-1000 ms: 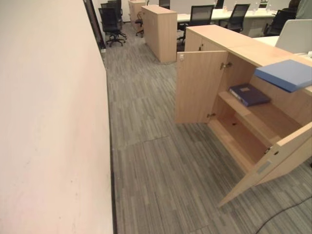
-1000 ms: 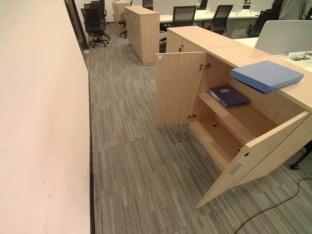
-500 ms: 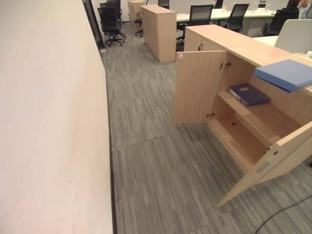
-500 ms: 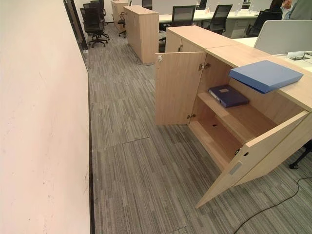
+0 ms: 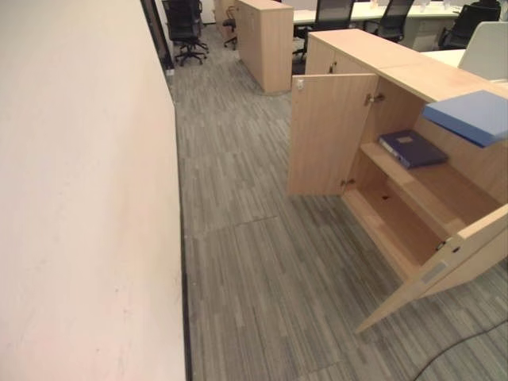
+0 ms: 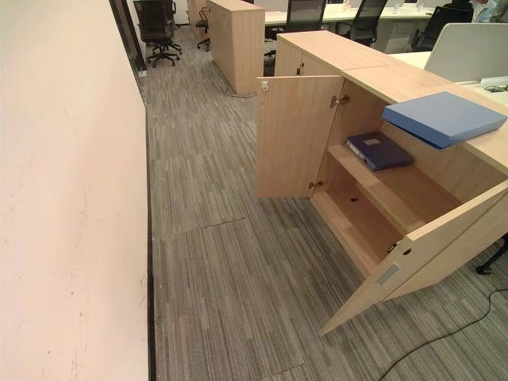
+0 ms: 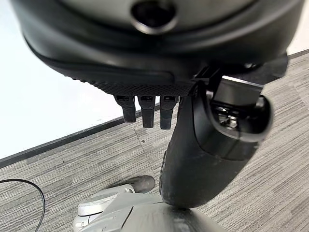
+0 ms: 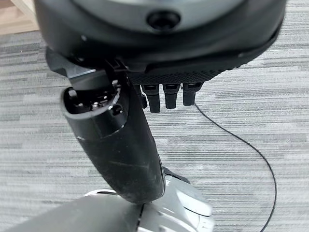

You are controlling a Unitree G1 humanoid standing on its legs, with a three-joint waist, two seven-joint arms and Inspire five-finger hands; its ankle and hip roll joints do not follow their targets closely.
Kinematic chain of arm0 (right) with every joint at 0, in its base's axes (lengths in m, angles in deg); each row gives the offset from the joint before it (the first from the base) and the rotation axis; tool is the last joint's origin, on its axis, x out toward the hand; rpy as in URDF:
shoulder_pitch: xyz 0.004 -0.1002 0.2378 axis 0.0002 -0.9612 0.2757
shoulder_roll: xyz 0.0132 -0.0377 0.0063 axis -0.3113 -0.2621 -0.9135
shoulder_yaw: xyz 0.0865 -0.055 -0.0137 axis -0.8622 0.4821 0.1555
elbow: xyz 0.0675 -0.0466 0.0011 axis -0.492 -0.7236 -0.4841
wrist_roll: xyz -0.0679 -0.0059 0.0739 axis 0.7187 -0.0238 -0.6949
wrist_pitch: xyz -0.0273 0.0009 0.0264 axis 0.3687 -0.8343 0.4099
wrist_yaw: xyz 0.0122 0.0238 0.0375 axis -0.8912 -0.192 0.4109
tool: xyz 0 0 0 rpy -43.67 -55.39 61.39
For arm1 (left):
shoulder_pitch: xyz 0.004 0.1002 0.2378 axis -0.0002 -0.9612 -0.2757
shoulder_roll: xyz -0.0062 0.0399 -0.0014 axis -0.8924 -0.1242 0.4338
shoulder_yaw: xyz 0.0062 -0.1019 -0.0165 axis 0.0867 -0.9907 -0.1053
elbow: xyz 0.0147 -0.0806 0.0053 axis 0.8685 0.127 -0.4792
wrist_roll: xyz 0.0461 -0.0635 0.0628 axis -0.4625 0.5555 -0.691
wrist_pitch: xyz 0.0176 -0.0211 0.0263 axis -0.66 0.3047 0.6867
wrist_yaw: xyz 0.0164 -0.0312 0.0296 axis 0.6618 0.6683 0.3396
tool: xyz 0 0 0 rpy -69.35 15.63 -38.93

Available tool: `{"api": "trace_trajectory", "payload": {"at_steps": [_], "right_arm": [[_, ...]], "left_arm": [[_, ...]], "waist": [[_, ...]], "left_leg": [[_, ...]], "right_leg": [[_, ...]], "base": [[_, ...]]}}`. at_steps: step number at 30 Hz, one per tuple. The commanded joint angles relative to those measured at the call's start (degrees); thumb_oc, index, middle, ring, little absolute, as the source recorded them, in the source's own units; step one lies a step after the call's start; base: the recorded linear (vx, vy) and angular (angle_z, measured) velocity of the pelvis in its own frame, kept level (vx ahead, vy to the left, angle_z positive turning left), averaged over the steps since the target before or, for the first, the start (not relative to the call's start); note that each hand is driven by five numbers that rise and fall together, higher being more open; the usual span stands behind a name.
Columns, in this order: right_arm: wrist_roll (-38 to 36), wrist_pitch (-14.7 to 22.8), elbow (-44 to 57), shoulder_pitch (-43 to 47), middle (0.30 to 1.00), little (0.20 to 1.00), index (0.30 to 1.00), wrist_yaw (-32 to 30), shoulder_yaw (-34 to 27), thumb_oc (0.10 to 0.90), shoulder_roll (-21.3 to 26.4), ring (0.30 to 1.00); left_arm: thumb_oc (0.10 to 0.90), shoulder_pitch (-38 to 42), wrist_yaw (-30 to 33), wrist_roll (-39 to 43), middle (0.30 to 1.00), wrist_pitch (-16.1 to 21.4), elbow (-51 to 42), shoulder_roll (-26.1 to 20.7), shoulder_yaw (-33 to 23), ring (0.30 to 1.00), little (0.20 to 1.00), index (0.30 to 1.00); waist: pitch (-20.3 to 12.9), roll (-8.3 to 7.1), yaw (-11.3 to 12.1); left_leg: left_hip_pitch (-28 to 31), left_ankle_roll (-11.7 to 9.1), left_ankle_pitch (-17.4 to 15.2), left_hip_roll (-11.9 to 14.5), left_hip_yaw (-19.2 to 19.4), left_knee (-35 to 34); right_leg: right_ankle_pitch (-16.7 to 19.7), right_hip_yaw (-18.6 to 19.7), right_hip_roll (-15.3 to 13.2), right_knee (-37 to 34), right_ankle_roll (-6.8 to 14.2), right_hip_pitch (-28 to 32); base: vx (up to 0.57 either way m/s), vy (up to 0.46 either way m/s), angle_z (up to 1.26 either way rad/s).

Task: Put the empty folder in the office cabinet

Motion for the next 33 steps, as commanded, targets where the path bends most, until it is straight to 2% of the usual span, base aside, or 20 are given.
{"api": "trace_trajectory", "payload": {"at_steps": [1, 4, 5, 6, 7, 8, 9, 12, 13, 14, 15, 16, 17, 21, 25, 26, 28, 31, 32, 33], "right_arm": [[1.82, -0.09, -1.9, 4.24, 0.9, 0.9, 0.9, 0.22, 2.58, 0.8, 0.57, 0.9], [1.73, 0.0, -1.46, 5.05, 0.9, 0.9, 0.9, 0.25, 3.06, 0.8, 0.91, 0.9], [1.73, 0.0, -1.47, 5.06, 0.9, 0.9, 0.9, 0.25, 3.06, 0.8, 0.9, 0.9], [2.2, -0.06, -1.41, 5.03, 0.9, 0.9, 0.9, 0.27, 3.45, 0.8, 0.94, 0.9], [2.2, -0.06, -1.41, 5.03, 0.9, 0.9, 0.9, 0.27, 3.45, 0.8, 0.93, 0.9], [2.86, -0.21, -1.69, 5.31, 0.9, 0.9, 0.9, 0.25, 3.9, 0.8, 1.21, 0.9], [2.91, -0.28, -1.68, 5.51, 0.9, 0.9, 0.9, 0.16, 3.83, 0.8, 1.47, 0.9], [2.54, -0.45, -1.4, 5.85, 0.9, 0.9, 0.9, 0.06, 3.45, 0.8, 2.12, 0.9], [2.26, -0.47, -1.25, 5.89, 0.9, 0.9, 0.9, 0.0, 3.09, 0.8, 2.42, 0.9], [2.26, -0.47, -1.24, 5.87, 0.9, 0.9, 0.9, 0.0, 3.09, 0.8, 2.42, 0.9], [2.28, -0.46, -1.21, 5.7, 0.9, 0.9, 0.9, -0.01, 3.06, 0.8, 2.57, 0.9], [2.33, -0.29, -1.11, 5.56, 0.9, 0.9, 0.9, -0.17, 3.13, 0.8, 2.85, 0.9], [2.32, -0.28, -1.11, 5.55, 0.9, 0.9, 0.9, -0.17, 3.14, 0.8, 2.85, 0.9], [2.32, -0.15, -1.95, 5.41, 0.9, 0.9, 0.9, -0.12, 2.75, 0.8, 2.65, 0.9], [3.24, -0.43, -3.07, 4.42, 0.9, 0.9, 0.9, 0.51, 2.17, 0.8, 1.85, 0.9], [3.43, -0.58, -3.55, 4.17, 0.9, 0.9, 0.9, 0.91, 1.73, 0.8, 1.54, 0.9], [3.64, -0.64, -3.66, 3.92, 0.9, 0.9, 0.9, 1.12, 1.58, 0.8, 1.38, 0.9], [4.48, -0.86, -3.79, 3.51, 0.9, 0.9, 0.9, 1.87, 1.61, 0.8, 0.92, 0.9], [4.24, -0.99, -3.47, 3.89, 0.9, 0.9, 0.9, 2.18, 1.31, 0.8, 0.92, 0.9], [4.24, -0.99, -3.47, 3.89, 0.9, 0.9, 0.9, 2.19, 1.31, 0.8, 0.93, 0.9]], "left_arm": [[0.8, 3.42, -0.03, 0.14, 0.9, -0.18, 2.51, 0.13, 0.27, 0.9, 0.9, 0.9], [0.8, 4.16, 0.05, 1.53, 0.9, -0.26, 1.97, -0.34, -0.11, 0.9, 0.9, 0.9], [0.8, 4.17, 0.05, 1.53, 0.9, -0.26, 1.97, -0.35, -0.12, 0.9, 0.9, 0.9], [0.8, 3.92, 0.12, 1.78, 0.9, -0.26, 1.92, -0.47, -0.63, 0.9, 0.9, 0.9], [0.8, 3.92, 0.12, 1.78, 0.9, -0.26, 1.92, -0.48, -0.64, 0.9, 0.9, 0.9], [0.8, 3.77, 0.26, 1.88, 0.9, -0.18, 1.8, -0.51, -0.87, 0.9, 0.9, 0.9], [0.8, 3.77, 0.4, 1.94, 0.9, -0.17, 1.83, -0.53, -0.91, 0.9, 0.9, 0.9], [0.8, 3.68, 0.41, 2.32, 0.9, -0.12, 1.9, -0.53, -0.94, 0.9, 0.9, 0.9], [0.8, 3.15, 0.45, 2.52, 0.9, -0.04, 2.04, -0.64, -1.23, 0.9, 0.9, 0.9], [0.8, 3.13, 0.46, 2.52, 0.9, -0.04, 2.03, -0.64, -1.22, 0.9, 0.9, 0.9], [0.8, 2.79, 0.43, 2.76, 0.9, 0.0, 2.18, -0.64, -1.39, 0.9, 0.9, 0.9], [0.8, 2.33, 0.53, 2.99, 0.9, 0.11, 2.3, -0.81, -1.64, 0.9, 0.9, 0.9], [0.8, 2.32, 0.53, 2.99, 0.9, 0.11, 2.29, -0.81, -1.64, 0.9, 0.9, 0.9], [0.8, 1.24, 0.75, 3.41, 0.9, 0.2, 3.58, -0.19, -3.16, 0.9, 0.9, 0.9], [0.8, -0.47, 0.76, 3.09, 0.9, 0.03, 4.92, -0.05, -4.95, 0.9, 0.9, 0.9], [0.8, -0.76, 0.69, 2.69, 0.9, 0.02, 5.37, -0.3, -5.68, 0.9, 0.9, 0.9], [0.8, -0.97, 0.65, 2.48, 0.9, 0.05, 5.54, -0.42, -5.86, 0.9, 0.9, 0.9], [0.8, -0.96, 0.55, 2.05, 0.9, -0.01, 5.69, -1.08, -5.93, 0.9, 0.9, 0.9], [0.8, -1.03, 0.4, 2.05, 0.9, -0.27, 5.56, -1.57, -6.08, 0.9, 0.9, 0.9], [0.8, -1.02, 0.4, 2.05, 0.9, -0.27, 5.56, -1.56, -6.08, 0.9, 0.9, 0.9]], "waist": [[1.41, -2.21, 0.78], [2.65, -3.51, 1.56], [2.6, -3.5, 1.54], [3.21, -4.26, 2.15], [3.16, -4.21, 2.13], [4.09, -4.58, 2.9], [4.63, -4.57, 3.17], [5.41, -4.52, 3.63], [5.47, -4.24, 4.18], [5.67, -4.29, 4.28], [5.57, -3.72, 4.59], [5.65, -2.38, 5.31], [5.74, -2.48, 5.32], [5.27, -0.82, 7.04], [2.61, 0.1, 8.19], [0.93, -0.31, 9.1], [0.22, -0.86, 9.66], [-1.21, -2.31, 11.01], [-1.6, -3.08, 11.69], [-1.72, -2.99, 11.75]], "left_leg": [[-2.21, -0.94, -3.71, 0.35, -0.16, 2.66], [-7.54, -1.59, -5.87, 0.46, 0.09, 11.57], [-7.71, -1.6, -5.97, 0.48, 0.07, 11.78], [-10.67, -1.67, -7.22, 0.65, 0.51, 18.04], [-10.9, -1.68, -7.37, 0.7, 0.48, 18.36], [-14.35, -1.08, -6.49, 0.96, -0.07, 24.96], [-16.49, -0.72, -5.04, 0.96, -0.49, 27.54], [-20.88, -0.14, -3.52, 0.79, -0.79, 29.25], [-21.84, -0.69, -1.79, 1.11, -0.96, 24.0], [-21.51, -0.68, -1.87, 1.09, -0.84, 23.95], [-22.51, -1.59, 1.2, 1.59, -1.34, 21.07], [-23.06, -3.15, 6.5, 2.98, -1.67, 12.37], [-22.73, -3.16, 6.71, 2.9, -1.61, 11.95], [-23.91, -5.27, 10.0, 4.62, 1.24, -0.37], [-21.94, -5.82, 11.76, 6.66, 3.15, -0.48], [-20.79, -5.65, 12.59, 6.6, 3.79, -0.45], [-20.55, -5.27, 12.16, 6.32, 4.32, 0.55], [-21.31, -3.82, 9.81, 4.43, 5.27, 4.49], [-20.56, -1.86, 7.41, 1.78, 5.73, 5.27], [-20.72, -1.88, 7.42, 1.91, 5.74, 5.32]], "right_leg": [[-4.48, -0.5, -0.31, 3.22, 2.51, -2.82], [-4.85, -1.04, -0.55, 4.47, 1.69, -3.93], [-4.85, -1.06, -0.53, 4.48, 1.69, -4.0], [-5.35, -1.03, -0.58, 4.42, 1.28, -3.31], [-5.34, -1.06, -0.53, 4.43, 1.27, -3.39], [-5.81, -1.12, -0.5, 4.29, 0.64, -2.04], [-6.11, -1.26, -0.35, 4.22, 0.27, -1.36], [-6.68, -1.38, -0.22, 3.8, 0.1, -0.05], [-7.37, -1.25, -0.21, 3.53, 0.37, 0.35], [-7.43, -1.16, -0.27, 3.5, 0.39, 0.63], [-7.84, -1.15, 0.04, 3.17, 0.4, 1.02], [-8.6, -1.06, 0.61, 2.77, 0.39, 2.32], [-8.65, -1.05, 0.51, 2.76, 0.4, 2.45], [-10.68, 0.79, 0.58, 1.15, 1.4, 7.8], [-12.11, 2.05, -0.22, 0.7, 2.42, 10.63], [-12.19, 1.99, -2.41, 0.41, 3.76, 11.8], [-12.04, 1.64, -4.08, 0.52, 4.72, 12.12], [-10.28, 0.74, -9.04, 3.12, 7.35, 11.99], [-6.5, 0.31, -12.45, 9.12, 9.09, 9.83], [-6.41, 0.39, -12.35, 9.1, 9.06, 9.67]], "base": [[-0.02, -0.102, 0.02], [-0.02, -0.124, 0.11], [0.02, -0.119, 0.09], [0.01, -0.078, 0.06], [0.05, -0.154, 0.08], [0.05, -0.098, 0.07], [0.06, -0.112, 0.02], [0.09, -0.023, 0.05], [0.11, 0.025, 0.06], [0.17, 0.047, 0.07], [0.21, 0.085, 0.09], [0.21, 0.083, 0.08], [0.22, 0.093, 0.07], [0.29, 0.126, -0.01], [0.38, 0.199, -0.39], [0.44, 0.247, -0.41], [0.34, 0.207, -0.29], [0.42, 0.309, -0.19], [0.35, 0.312, -0.01], [0.27, 0.273, -0.04]]}}
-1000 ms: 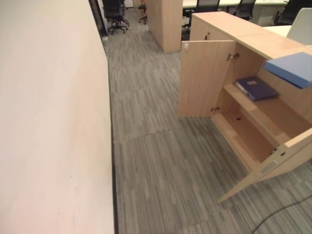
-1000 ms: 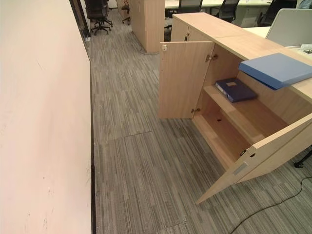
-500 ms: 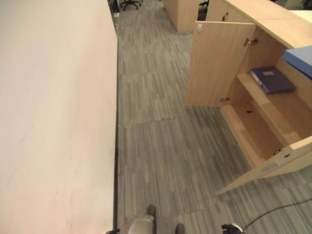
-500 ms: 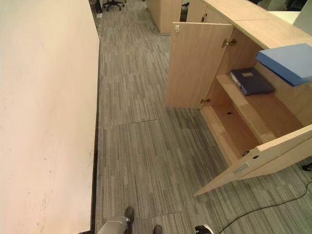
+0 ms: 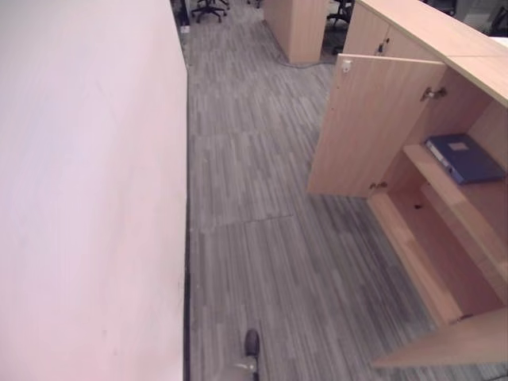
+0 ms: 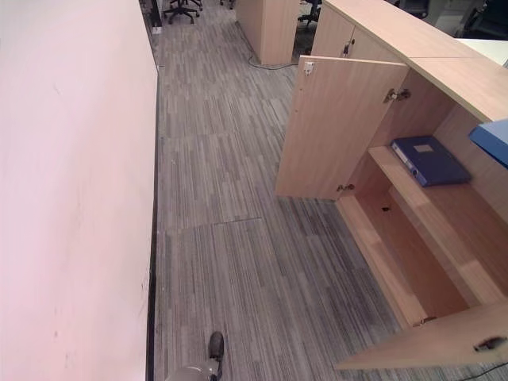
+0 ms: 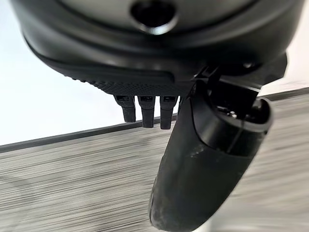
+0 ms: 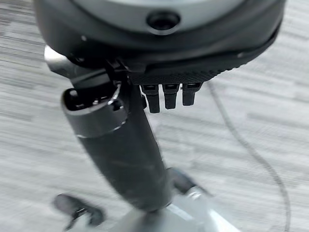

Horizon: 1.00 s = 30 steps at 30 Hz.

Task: Put the empty folder in the office cabinet

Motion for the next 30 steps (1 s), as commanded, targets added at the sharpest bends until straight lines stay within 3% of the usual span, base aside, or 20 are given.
{"api": "trace_trajectory", "payload": {"at_steps": [1, 3, 4, 5, 6, 8, 9, 11, 12, 13, 14, 15, 16, 17, 21, 24, 25, 26, 29, 30], "right_arm": [[0.08, -0.45, 1.19, -0.07, 0.9, 0.9, 0.9, 0.7, -0.52, 0.8, 2.64, 0.9], [-0.56, -0.5, 2.07, 0.99, 0.9, 0.9, 0.9, 0.53, -0.98, 0.8, 3.22, 0.9], [-0.83, -0.61, 2.65, 1.42, 0.9, 0.9, 0.9, 0.2, -1.13, 0.8, 3.55, 0.9], [-0.8, -0.63, 2.84, 1.49, 0.9, 0.9, 0.9, 0.0, -1.09, 0.8, 3.61, 0.9], [-0.8, -0.64, 2.84, 1.49, 0.9, 0.9, 0.9, 0.0, -1.09, 0.8, 3.6, 0.9], [-0.96, -0.49, 3.33, 1.83, 0.9, 0.9, 0.9, -0.29, -0.71, 0.8, 3.52, 0.9], [-0.96, -0.49, 3.33, 1.84, 0.9, 0.9, 0.9, -0.29, -0.7, 0.8, 3.52, 0.9], [-1.09, -0.33, 3.88, 2.34, 0.9, 0.9, 0.9, -0.28, -0.35, 0.8, 3.59, 0.9], [-1.13, -0.19, 4.45, 2.6, 0.9, 0.9, 0.9, -0.25, -0.14, 0.8, 3.66, 0.9], [-0.96, -0.06, 5.62, 3.16, 0.9, 0.9, 0.9, -0.12, 0.28, 0.8, 3.87, 0.9], [-0.96, -0.06, 5.63, 3.16, 0.9, 0.9, 0.9, -0.11, 0.28, 0.8, 3.87, 0.9], [-0.26, 0.14, 6.91, 3.69, 0.9, 0.9, 0.9, -0.44, 0.69, 0.8, 4.43, 0.9], [-0.26, 0.13, 6.92, 3.69, 0.9, 0.9, 0.9, -0.44, 0.7, 0.8, 4.45, 0.9], [-0.23, 0.04, 7.18, 3.82, 0.9, 0.9, 0.9, -0.64, 0.38, 0.8, 4.63, 0.9], [0.6, -0.64, 5.71, 3.12, 0.9, 0.9, 0.9, -0.73, -0.19, 0.8, 4.7, 0.9], [1.12, -0.73, 4.43, 2.16, 0.9, 0.9, 0.9, -0.8, -0.13, 0.8, 5.0, 0.9], [0.87, -0.69, 4.05, 1.97, 0.9, 0.9, 0.9, -0.85, -0.35, 0.8, 5.48, 0.9], [0.87, -0.69, 4.04, 1.98, 0.9, 0.9, 0.9, -0.85, -0.35, 0.8, 5.48, 0.9], [0.05, -0.73, 3.44, 1.84, 0.9, 0.9, 0.9, -1.19, -0.98, 0.8, 5.79, 0.9], [-2.28, -0.5, 3.0, 1.23, 0.9, 0.9, 0.9, -1.66, -2.53, 0.8, 6.02, 0.9]], "left_arm": [[0.8, -3.2, 0.4, -0.06, 0.9, 0.04, 1.54, -1.24, -0.51, 0.9, 0.9, 0.9], [0.8, -3.23, 0.52, 0.01, 0.9, -0.15, 1.86, -1.5, -0.74, 0.9, 0.9, 0.9], [0.8, -3.63, 0.53, 0.07, 0.9, -0.42, 1.63, -1.91, -0.79, 0.9, 0.9, 0.9], [0.8, -4.09, 0.48, 0.11, 0.9, -0.6, 1.61, -2.2, -1.04, 0.9, 0.9, 0.9], [0.8, -4.1, 0.48, 0.1, 0.9, -0.6, 1.61, -2.2, -1.05, 0.9, 0.9, 0.9], [0.8, -4.8, 0.17, -0.12, 0.9, -0.84, 1.8, -2.57, -1.23, 0.9, 0.9, 0.9], [0.8, -4.79, 0.17, -0.12, 0.9, -0.84, 1.8, -2.57, -1.24, 0.9, 0.9, 0.9], [0.8, -4.66, -0.07, -0.17, 0.9, -0.92, 2.27, -2.82, -1.11, 0.9, 0.9, 0.9], [0.8, -4.75, -0.07, -0.1, 0.9, -0.86, 2.42, -2.86, -1.03, 0.9, 0.9, 0.9], [0.8, -4.96, -0.28, -0.16, 0.9, -0.8, 2.53, -2.73, -1.0, 0.9, 0.9, 0.9], [0.8, -4.96, -0.28, -0.16, 0.9, -0.8, 2.53, -2.72, -1.0, 0.9, 0.9, 0.9], [0.8, -4.89, -0.18, -0.76, 0.9, -0.56, 2.58, -2.42, -1.01, 0.9, 0.9, 0.9], [0.8, -4.89, -0.18, -0.76, 0.9, -0.56, 2.59, -2.41, -1.01, 0.9, 0.9, 0.9], [0.8, -4.43, -0.1, -0.83, 0.9, -0.43, 2.52, -2.27, -1.26, 0.9, 0.9, 0.9], [0.8, -2.82, 0.2, -1.51, 0.9, -0.05, 2.07, -2.19, -1.51, 0.9, 0.9, 0.9], [0.8, -2.52, 0.44, -2.13, 0.9, -0.08, 2.14, -1.88, -1.19, 0.9, 0.9, 0.9], [0.8, -1.73, 0.59, -1.32, 0.9, 0.04, 1.86, -1.78, -0.79, 0.9, 0.9, 0.9], [0.8, -1.72, 0.59, -1.32, 0.9, 0.04, 1.86, -1.78, -0.79, 0.9, 0.9, 0.9], [0.8, -0.37, 0.84, -1.1, 0.9, 0.04, 1.52, -1.95, 0.36, 0.9, 0.9, 0.9], [0.8, 1.38, 1.35, -0.53, 0.9, 0.17, 0.72, -2.29, 1.5, 0.9, 0.9, 0.9]], "waist": [[-3.0, 1.06, 2.19], [-2.74, 1.46, 2.01], [-2.01, 2.35, 1.32], [-1.56, 3.1, 0.76], [-1.53, 3.06, 0.75], [-0.2, 5.13, -1.09], [-0.14, 5.1, -1.12], [1.65, 6.25, -2.11], [2.52, 6.43, -2.54], [3.97, 6.24, -3.49], [4.06, 6.29, -3.53], [5.13, 5.58, -4.45], [5.21, 5.65, -4.47], [5.66, 5.14, -5.06], [5.56, 3.3, -6.13], [4.55, 2.76, -6.2], [4.57, 3.13, -6.89], [4.51, 3.12, -6.89], [5.23, 3.4, -7.62], [5.66, 3.59, -8.61]], "left_leg": [[-7.35, -5.76, -1.16, 3.67, -3.17, 5.18], [-6.05, -3.55, -3.46, 0.9, -2.89, 5.63], [-3.69, -1.6, -5.01, -1.06, -3.38, 5.42], [-1.42, -0.79, -5.83, -1.64, -3.77, 4.55], [-1.38, -0.78, -5.82, -1.69, -3.76, 4.52], [3.77, -0.22, -7.45, -1.39, -5.61, 2.52], [3.83, -0.23, -7.45, -1.43, -5.62, 2.51], [6.5, -0.47, -8.19, -0.48, -6.82, 2.0], [7.49, -0.64, -8.54, -0.33, -7.08, 1.93], [9.46, -1.16, -9.34, -0.2, -7.24, 1.63], [9.58, -1.18, -9.34, -0.14, -7.28, 1.6], [11.64, -1.97, -10.69, -0.08, -7.33, 1.44], [11.75, -1.99, -10.72, 0.0, -7.36, 1.43], [12.76, -2.57, -11.6, 0.0, -7.8, 1.39], [14.38, -3.66, -13.87, -0.07, -9.11, 1.18], [15.73, -4.13, -15.11, 0.54, -9.45, 0.39], [15.2, -4.68, -15.58, 2.48, -9.83, 0.89], [15.12, -4.68, -15.59, 2.47, -9.83, 0.92], [14.76, -4.86, -15.89, 3.77, -10.79, 1.28], [14.77, -5.49, -16.92, 5.56, -11.8, 1.94]], "right_leg": [[4.35, -0.7, -2.96, 6.87, 3.58, -4.2], [12.64, -0.56, -5.65, 16.32, 3.42, -8.74], [17.32, -1.38, -7.25, 25.55, 2.0, -11.77], [17.97, -2.46, -8.21, 29.95, 1.44, -14.27], [17.92, -2.44, -8.27, 30.03, 1.45, -14.28], [13.39, -5.27, -7.1, 34.14, -0.78, -20.85], [13.31, -5.28, -7.15, 34.22, -0.8, -20.82], [8.51, -7.67, -4.51, 32.1, -1.86, -24.76], [8.6, -8.83, -3.8, 29.5, -1.67, -26.54], [9.99, -10.77, -2.64, 22.11, -0.76, -28.43], [10.04, -10.84, -2.57, 21.98, -0.77, -28.24], [12.53, -12.46, -2.23, 12.82, 0.73, -30.25], [12.6, -12.53, -2.14, 12.65, 0.71, -30.05], [14.09, -12.6, -1.66, 7.64, 1.52, -30.79], [17.38, -10.64, -1.31, -1.69, 3.2, -31.27], [17.81, -11.91, -1.61, -0.96, 2.75, -30.23], [16.57, -11.85, -1.95, 3.29, 2.25, -32.77], [16.52, -11.84, -1.98, 3.39, 2.25, -32.88], [14.08, -11.36, -2.62, 9.36, 1.28, -35.3], [10.37, -10.84, -2.95, 15.95, 0.04, -37.42]], "base": [[0.11, 0.175, -0.08], [0.23, 0.374, -0.02], [0.29, 0.456, 0.17], [0.22, 0.331, 0.32], [0.22, 0.256, 0.35], [0.21, 0.161, 0.18], [0.13, 0.024, 0.21], [0.16, -0.008, 0.38], [0.23, -0.069, 0.15], [0.17, -0.065, -0.05], [0.27, -0.134, -0.06], [0.15, -0.083, 0.02], [0.26, -0.148, -0.02], [0.17, -0.106, 0.0], [0.28, -0.169, 0.16], [0.3, -0.173, 0.23], [0.14, -0.11, 0.29], [0.21, -0.174, 0.33], [0.17, -0.149, 0.41], [0.2, -0.168, 0.21]]}}
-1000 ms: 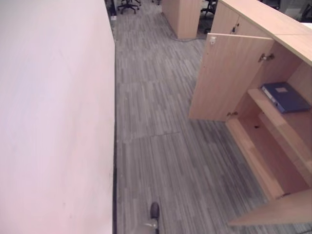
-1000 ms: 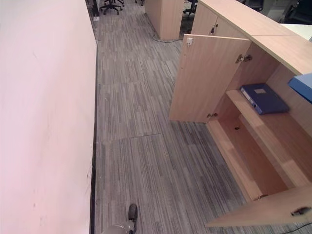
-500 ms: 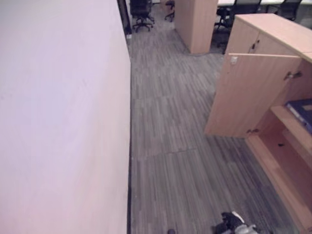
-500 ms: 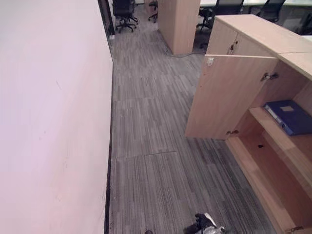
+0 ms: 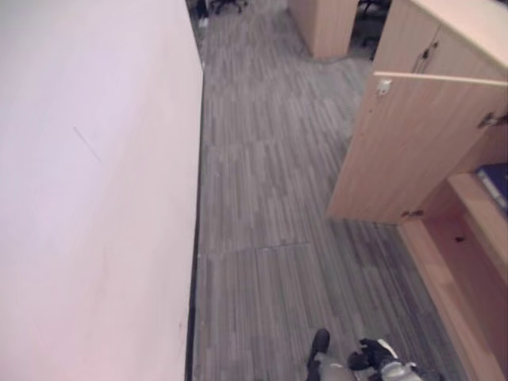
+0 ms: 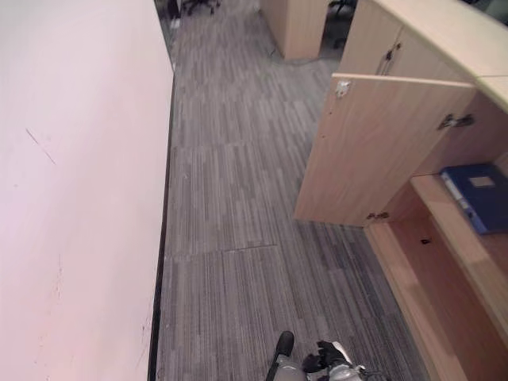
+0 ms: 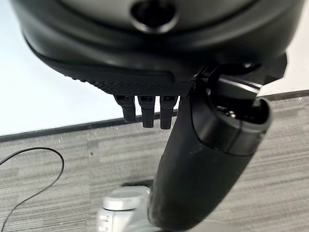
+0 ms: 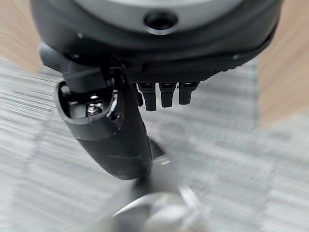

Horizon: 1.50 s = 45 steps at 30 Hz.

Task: Put the empty folder in the office cabinet

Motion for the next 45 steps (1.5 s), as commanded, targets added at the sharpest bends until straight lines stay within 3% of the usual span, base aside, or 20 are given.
{"api": "trace_trajectory", "payload": {"at_steps": [1, 4, 7, 11, 12, 13, 14, 15, 19, 23, 25, 26, 27, 29, 39, 41, 42, 43, 44, 45], "right_arm": [[-1.51, -1.05, -3.47, -3.13, 0.9, 0.9, 0.9, -1.19, 1.32, 0.8, 0.63, 0.9], [-3.09, -0.6, -3.88, -4.3, 0.9, 0.9, 0.9, -1.43, 0.16, 0.8, 1.11, 0.9], [-3.52, -0.24, -3.85, -4.83, 0.9, 0.9, 0.9, -1.59, 0.08, 0.8, 1.06, 0.9], [-3.42, -0.31, -3.94, -5.61, 0.9, 0.9, 0.9, -1.42, 1.33, 0.8, 0.86, 0.9], [-3.41, -0.31, -3.96, -5.67, 0.9, 0.9, 0.9, -1.43, 1.4, 0.8, 0.87, 0.9], [-3.47, -0.47, -4.01, -5.45, 0.9, 0.9, 0.9, -1.59, 1.45, 0.8, 1.35, 0.9], [-3.47, -0.47, -4.02, -5.44, 0.9, 0.9, 0.9, -1.6, 1.44, 0.8, 1.35, 0.9], [-3.77, -0.68, -3.95, -5.27, 0.9, 0.9, 0.9, -1.81, 1.08, 0.8, 1.79, 0.9], [-4.02, -0.6, -3.88, -5.67, 0.9, 0.9, 0.9, -1.84, 0.33, 0.8, 2.07, 0.9], [-4.06, -0.21, -4.09, -6.16, 0.9, 0.9, 0.9, -1.99, 0.24, 0.8, 2.3, 0.9], [-3.77, 0.23, -4.47, -6.27, 0.9, 0.9, 0.9, -2.03, 0.1, 0.8, 2.44, 0.9], [-3.76, 0.24, -4.46, -6.28, 0.9, 0.9, 0.9, -2.03, 0.1, 0.8, 2.43, 0.9], [-2.56, 0.22, -4.91, -6.71, 0.9, 0.9, 0.9, -1.51, 0.23, 0.8, 2.23, 0.9], [-2.28, 0.11, -5.15, -6.85, 0.9, 0.9, 0.9, -1.57, -0.04, 0.8, 2.1, 0.9], [-1.94, -0.12, -4.13, -6.21, 0.9, 0.9, 0.9, -0.4, -0.73, 0.8, 0.32, 0.9], [-2.34, 0.01, -3.17, -5.14, 0.9, 0.9, 0.9, -0.31, -1.0, 0.8, 0.36, 0.9], [-2.51, 0.32, -2.46, -4.74, 0.9, 0.9, 0.9, -0.29, -1.26, 0.8, 0.3, 0.9], [-2.51, 0.32, -2.45, -4.74, 0.9, 0.9, 0.9, -0.29, -1.26, 0.8, 0.31, 0.9], [-2.59, 0.7, -1.83, -4.48, 0.9, 0.9, 0.9, -0.65, -1.72, 0.8, 0.36, 0.9], [-2.59, 0.68, -1.77, -4.53, 0.9, 0.9, 0.9, -0.66, -1.7, 0.8, 0.35, 0.9]], "left_arm": [[0.8, 0.9, 1.39, -0.09, 0.9, 0.59, 0.29, -2.3, -0.27, 0.9, 0.9, 0.9], [0.8, 1.79, 1.72, 0.42, 0.9, 0.8, -1.0, -2.41, 0.89, 0.9, 0.9, 0.9], [0.8, 1.67, 2.01, 0.67, 0.9, 0.85, -1.46, -2.37, 0.79, 0.9, 0.9, 0.9], [0.8, 0.45, 1.76, 1.39, 0.9, 0.49, -2.89, -2.73, -0.24, 0.9, 0.9, 0.9], [0.8, 0.36, 1.74, 1.39, 0.9, 0.48, -2.87, -2.7, -0.27, 0.9, 0.9, 0.9], [0.8, 0.13, 1.93, 1.91, 0.9, 0.58, -4.13, -2.8, -0.32, 0.9, 0.9, 0.9], [0.8, 0.14, 1.93, 1.91, 0.9, 0.57, -4.15, -2.8, -0.32, 0.9, 0.9, 0.9], [0.8, -0.35, 2.1, 2.61, 0.9, 0.75, -4.75, -2.82, -0.5, 0.9, 0.9, 0.9], [0.8, -2.0, 2.32, 3.93, 0.9, 1.07, -5.07, -2.67, -1.23, 0.9, 0.9, 0.9], [0.8, -3.49, 2.96, 5.08, 0.9, 1.72, -5.07, -2.78, -1.76, 0.9, 0.9, 0.9], [0.8, -3.81, 3.0, 6.24, 0.9, 2.19, -4.27, -2.17, -2.15, 0.9, 0.9, 0.9], [0.8, -3.8, 3.0, 6.24, 0.9, 2.2, -4.25, -2.18, -2.15, 0.9, 0.9, 0.9], [0.8, -4.24, 2.72, 6.33, 0.9, 2.2, -2.57, -1.44, -2.83, 0.9, 0.9, 0.9], [0.8, -4.49, 2.78, 6.26, 0.9, 2.2, -1.99, -1.2, -3.01, 0.9, 0.9, 0.9], [0.8, -3.51, 2.67, 2.49, 0.9, 2.16, -2.06, -2.52, -2.63, 0.9, 0.9, 0.9], [0.8, -3.52, 2.5, 1.87, 0.9, 1.99, -1.67, -2.88, -2.41, 0.9, 0.9, 0.9], [0.8, -4.04, 2.31, 1.03, 0.9, 1.86, -1.37, -3.37, -2.58, 0.9, 0.9, 0.9], [0.8, -4.03, 2.31, 1.03, 0.9, 1.86, -1.36, -3.36, -2.58, 0.9, 0.9, 0.9], [0.8, -4.95, 2.14, 0.76, 0.9, 1.64, -0.92, -3.71, -3.6, 0.9, 0.9, 0.9], [0.8, -4.98, 2.13, 0.74, 0.9, 1.64, -0.92, -3.72, -3.62, 0.9, 0.9, 0.9]], "waist": [[1.87, -0.34, -2.01], [1.4, -0.43, -3.36], [1.05, -0.52, -3.79], [1.32, -2.4, -2.55], [1.34, -1.8, -2.45], [2.69, -2.74, -1.19], [2.67, -2.67, -1.2], [3.39, -3.58, -0.37], [3.38, -4.07, 1.37], [3.24, -2.82, 3.64], [2.73, -1.03, 5.17], [2.89, -1.13, 5.18], [1.64, -0.51, 5.61], [0.98, -0.22, 5.73], [-4.15, -1.42, 6.09], [-4.05, -0.93, 6.12], [-3.94, -0.21, 6.45], [-4.05, -0.15, 6.43], [-4.32, -0.02, 6.89], [-4.2, -0.02, 6.89]], "left_leg": [[-0.5, 0.24, 1.18, 2.14, -1.38, -2.5], [1.3, -1.31, -0.93, 5.56, -1.62, -0.32], [1.41, -2.39, 1.03, 7.8, -0.86, 3.15], [-8.64, -0.21, 12.08, 9.58, -0.77, 29.11], [-8.11, -0.69, 10.78, 10.22, -1.14, 29.63], [-14.51, 0.71, 12.29, 8.88, -2.03, 41.23], [-14.66, 0.7, 12.18, 8.95, -2.1, 41.45], [-20.63, 1.78, 9.34, 8.62, -1.17, 45.22], [-26.51, 0.79, 7.83, 6.3, -0.4, 38.92], [-28.4, -2.23, 15.58, 5.04, -1.6, 16.74], [-28.45, -4.28, 20.53, 3.91, -8.93, 3.21], [-28.14, -4.27, 20.6, 3.84, -8.85, 2.99], [-26.77, -4.64, 20.32, 3.0, -13.4, 0.63], [-25.89, -4.89, 21.06, 3.11, -13.56, 0.74], [-20.07, -0.39, 12.87, -0.77, -6.69, 4.22], [-18.94, 0.29, 11.23, -0.61, -4.03, 4.45], [-17.04, 0.16, 9.51, 0.49, -0.61, 4.18], [-17.17, 0.16, 9.58, 0.53, -0.65, 4.15], [-15.13, -0.43, 7.89, 1.68, 2.84, 3.16], [-14.88, -0.44, 7.85, 1.67, 2.89, 3.06]], "right_leg": [[-5.64, 4.1, -2.13, 6.81, 5.97, -2.71], [-10.21, 3.46, -1.36, 11.06, 4.69, -2.3], [-11.79, 3.81, 0.08, 11.52, 3.67, -1.38], [-14.77, 5.89, 5.96, 7.18, -1.0, 5.39], [-16.09, 6.3, 6.63, 8.1, -0.61, 5.59], [-16.63, 7.01, 7.61, 6.97, -2.3, 7.65], [-16.66, 6.96, 7.69, 7.01, -2.33, 7.6], [-17.53, 7.85, 7.4, 6.15, -2.52, 10.08], [-18.14, 9.35, 7.33, 3.54, -1.93, 14.12], [-18.61, 11.31, 7.28, 0.52, -0.92, 18.76], [-19.46, 14.37, 8.42, -1.08, 0.3, 22.52], [-19.52, 14.39, 8.31, -1.09, 0.31, 22.72], [-20.3, 17.2, 8.31, -1.77, 1.66, 24.21], [-20.28, 17.83, 8.02, -1.88, 2.25, 24.87], [-14.43, 20.77, -0.87, -1.22, 8.08, 22.73], [-11.7, 17.98, -3.05, 1.91, 8.2, 20.02], [-11.47, 9.52, -5.39, 2.36, 7.31, 18.95], [-11.34, 9.47, -5.32, 2.22, 7.3, 18.88], [-11.44, 0.43, -7.19, 0.42, 7.49, 19.56], [-11.4, 0.4, -7.18, 0.26, 7.54, 19.83]], "base": [[0.3, -0.245, 0.31], [0.31, -0.234, 0.29], [0.28, -0.235, 0.14], [0.23, -0.281, -0.27], [0.2, -0.278, -0.63], [0.15, -0.175, -0.82], [0.21, -0.256, -0.81], [0.18, -0.106, -0.62], [0.19, -0.011, -0.12], [0.25, 0.129, -0.21], [0.41, 0.197, -0.48], [0.45, 0.232, -0.67], [0.33, 0.193, -0.82], [0.31, 0.212, -1.1], [0.18, 0.231, -0.6], [0.03, 0.2, -0.83], [0.01, 0.121, -0.87], [0.06, 0.163, -1.17], [0.05, 0.044, -1.25], [0.04, 0.053, -1.5]]}}
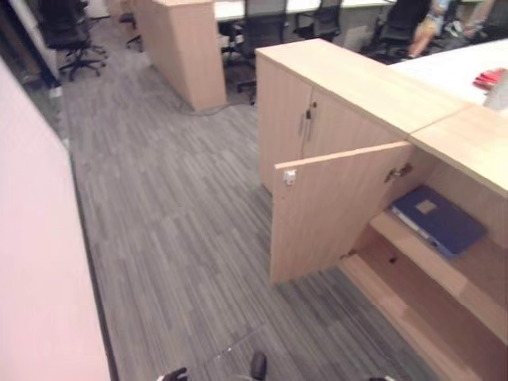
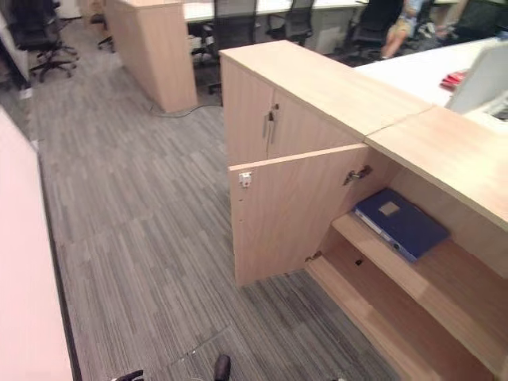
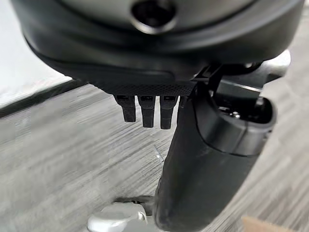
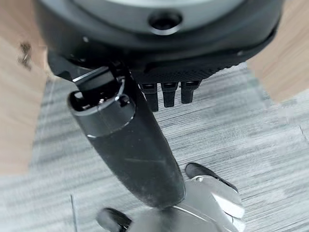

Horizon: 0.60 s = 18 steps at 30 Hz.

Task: Put the empty folder in the office cabinet

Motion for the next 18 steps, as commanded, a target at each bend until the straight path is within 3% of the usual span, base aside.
{"api": "trace_trajectory", "payload": {"at_steps": [1, 4, 5, 7, 8, 11, 12, 14, 16, 18], "right_arm": [[-0.59, 0.97, 2.56, 0.03, 0.9, 0.9, 0.9, -0.68, -1.14, 0.8, 2.37, 0.9], [-0.23, 1.09, 3.56, 0.99, 0.9, 0.9, 0.9, -0.9, -0.53, 0.8, 2.47, 0.9], [-0.18, 1.34, 4.28, 1.55, 0.9, 0.9, 0.9, -1.21, -0.43, 0.8, 2.62, 0.9], [-0.3, 1.22, 4.2, 1.94, 0.9, 0.9, 0.9, -1.44, -0.24, 0.8, 2.71, 0.9], [-0.31, 1.22, 4.2, 1.97, 0.9, 0.9, 0.9, -1.45, -0.22, 0.8, 2.71, 0.9], [-1.45, 1.13, 3.95, 1.77, 0.9, 0.9, 0.9, -1.56, -0.86, 0.8, 2.33, 0.9], [-1.46, 1.12, 3.96, 1.79, 0.9, 0.9, 0.9, -1.56, -0.87, 0.8, 2.34, 0.9], [-1.88, 1.12, 3.89, 1.54, 0.9, 0.9, 0.9, -1.28, -1.02, 0.8, 2.2, 0.9], [-2.24, 1.2, 3.36, 0.66, 0.9, 0.9, 0.9, -1.06, -1.03, 0.8, 1.82, 0.9], [-2.38, 1.13, 3.06, 0.57, 0.9, 0.9, 0.9, -1.13, -1.03, 0.8, 1.86, 0.9]], "left_arm": [[0.8, -3.98, 0.81, -2.15, 0.9, -0.69, 1.68, -1.79, -2.68, 0.9, 0.9, 0.9], [0.8, -4.22, 0.8, -2.32, 0.9, -0.67, 1.62, -1.98, -3.6, 0.9, 0.9, 0.9], [0.8, -3.89, 1.23, -2.77, 0.9, -0.42, 1.47, -2.07, -3.88, 0.9, 0.9, 0.9], [0.8, -3.28, 1.59, -2.2, 0.9, -0.26, 1.16, -1.68, -4.25, 0.9, 0.9, 0.9], [0.8, -3.25, 1.6, -2.19, 0.9, -0.25, 1.18, -1.66, -4.27, 0.9, 0.9, 0.9], [0.8, -0.56, 2.38, -1.13, 0.9, 0.14, 0.43, -1.15, -3.69, 0.9, 0.9, 0.9], [0.8, -0.53, 2.38, -1.13, 0.9, 0.15, 0.46, -1.14, -3.69, 0.9, 0.9, 0.9], [0.8, 0.85, 2.47, -0.91, 0.9, 0.26, 0.07, -1.19, -3.28, 0.9, 0.9, 0.9], [0.8, 2.22, 2.77, -0.69, 0.9, 0.75, -0.49, -1.2, -2.51, 0.9, 0.9, 0.9], [0.8, 2.86, 2.93, -0.41, 0.9, 0.82, -0.91, -1.18, -2.29, 0.9, 0.9, 0.9]], "waist": [[0.94, 1.2, 0.92], [1.37, 1.3, 0.57], [1.65, 1.05, -0.96], [1.77, 1.01, -2.1], [1.82, 1.03, -2.01], [3.61, 1.12, -5.38], [3.64, 1.14, -5.3], [4.47, 0.75, -6.45], [4.29, -0.68, -7.36], [4.13, -0.88, -7.71]], "left_leg": [[-1.75, -6.06, -9.24, 5.0, -2.08, 7.78], [0.18, -6.59, -9.41, 6.37, 1.76, 6.59], [2.37, -7.13, -9.56, 7.27, 5.11, 4.85], [4.44, -7.64, -9.72, 7.77, 7.24, 3.09], [4.58, -7.66, -9.67, 7.78, 7.35, 2.94], [7.53, -8.8, -9.69, 9.7, 9.29, 1.29], [7.59, -8.83, -9.68, 9.73, 9.37, 1.23], [9.2, -9.41, -9.96, 10.48, 9.89, 0.8], [10.99, -10.44, -10.5, 11.07, 9.98, 0.54], [11.51, -10.95, -10.43, 11.95, 9.95, 0.53]], "right_leg": [[8.48, -12.75, -3.54, -7.3, 3.21, -1.45], [10.59, -14.18, -2.82, -10.34, 3.9, -2.24], [12.6, -14.48, -1.64, -13.79, 4.28, -3.58], [14.57, -14.0, -0.53, -17.47, 4.81, -4.59], [14.69, -13.9, -0.45, -17.61, 4.8, -4.53], [17.28, -9.88, 0.71, -19.23, 6.09, -10.98], [17.28, -9.8, 0.76, -19.22, 6.08, -11.0], [18.26, -8.91, 0.38, -19.11, 6.56, -13.43], [18.46, -8.21, 0.01, -18.66, 6.5, -13.5], [18.23, -8.21, -0.08, -17.34, 6.33, -14.25]], "base": [[0.0, 0.006, -1.29], [0.0, -0.025, -1.27], [0.04, -0.078, -0.72], [0.07, -0.095, -0.91], [0.12, -0.147, -1.25], [0.13, -0.162, -0.76], [0.16, -0.197, -0.31], [0.16, -0.179, -0.47], [0.27, -0.291, -0.45], [0.23, -0.278, -0.23]]}}
